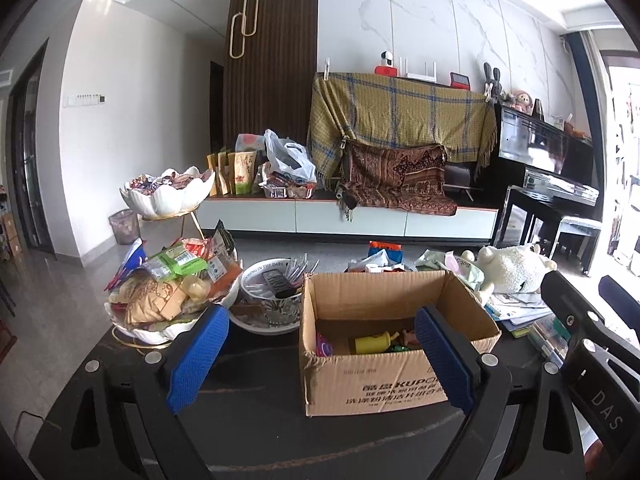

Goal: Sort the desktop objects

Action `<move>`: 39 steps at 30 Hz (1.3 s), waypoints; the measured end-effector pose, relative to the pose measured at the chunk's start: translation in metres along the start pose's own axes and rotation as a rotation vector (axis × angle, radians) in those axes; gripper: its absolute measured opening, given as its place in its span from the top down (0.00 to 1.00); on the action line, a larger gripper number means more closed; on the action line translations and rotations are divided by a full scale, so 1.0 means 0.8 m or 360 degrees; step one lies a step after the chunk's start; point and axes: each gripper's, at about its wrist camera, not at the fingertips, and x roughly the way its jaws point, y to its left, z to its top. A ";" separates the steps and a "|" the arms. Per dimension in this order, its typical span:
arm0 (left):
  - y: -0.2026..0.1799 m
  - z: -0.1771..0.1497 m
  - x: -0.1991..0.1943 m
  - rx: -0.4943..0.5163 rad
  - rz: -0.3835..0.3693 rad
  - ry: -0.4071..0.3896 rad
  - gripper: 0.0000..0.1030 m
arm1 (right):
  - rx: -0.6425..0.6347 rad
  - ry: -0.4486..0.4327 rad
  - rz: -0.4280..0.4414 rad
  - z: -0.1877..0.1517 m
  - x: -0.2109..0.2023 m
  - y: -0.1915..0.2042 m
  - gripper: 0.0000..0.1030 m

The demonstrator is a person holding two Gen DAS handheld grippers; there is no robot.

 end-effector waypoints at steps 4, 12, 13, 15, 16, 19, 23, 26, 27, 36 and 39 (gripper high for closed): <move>0.002 -0.004 -0.008 0.0000 0.0009 0.0003 0.07 | -0.0005 -0.0011 -0.0020 -0.004 -0.010 -0.002 0.19; 0.001 -0.013 -0.029 0.0033 0.0058 -0.0035 0.07 | -0.0005 0.0000 -0.0049 -0.011 -0.028 -0.006 0.12; 0.001 -0.013 -0.032 0.0040 0.0063 -0.0046 0.07 | -0.0009 0.0004 -0.0050 -0.012 -0.030 -0.006 0.11; 0.002 -0.015 -0.039 0.0043 0.0072 -0.0063 0.07 | -0.0003 0.0011 -0.0046 -0.012 -0.034 -0.007 0.10; 0.003 -0.015 -0.042 0.0039 0.0075 -0.0069 0.07 | -0.0001 0.0014 -0.0044 -0.012 -0.036 -0.007 0.10; 0.005 -0.017 -0.049 0.0026 0.0080 -0.0063 0.07 | 0.0016 0.0030 -0.0020 -0.013 -0.043 -0.007 0.09; 0.010 -0.020 -0.057 0.0008 0.0066 -0.0027 0.07 | -0.0013 0.0012 -0.0031 -0.015 -0.055 -0.004 0.08; 0.012 -0.023 -0.065 -0.0006 0.0065 -0.0029 0.07 | -0.0017 0.0009 -0.0022 -0.016 -0.063 -0.004 0.08; 0.012 -0.024 -0.069 -0.0008 0.0070 -0.0035 0.07 | -0.0017 0.0009 -0.0018 -0.016 -0.066 -0.004 0.08; 0.014 -0.033 -0.098 0.0015 0.0088 -0.0027 0.07 | -0.0026 -0.0001 -0.0011 -0.020 -0.096 -0.002 0.07; 0.017 -0.040 -0.110 0.0008 0.0096 -0.0036 0.07 | -0.0020 -0.0006 -0.0001 -0.023 -0.105 -0.003 0.07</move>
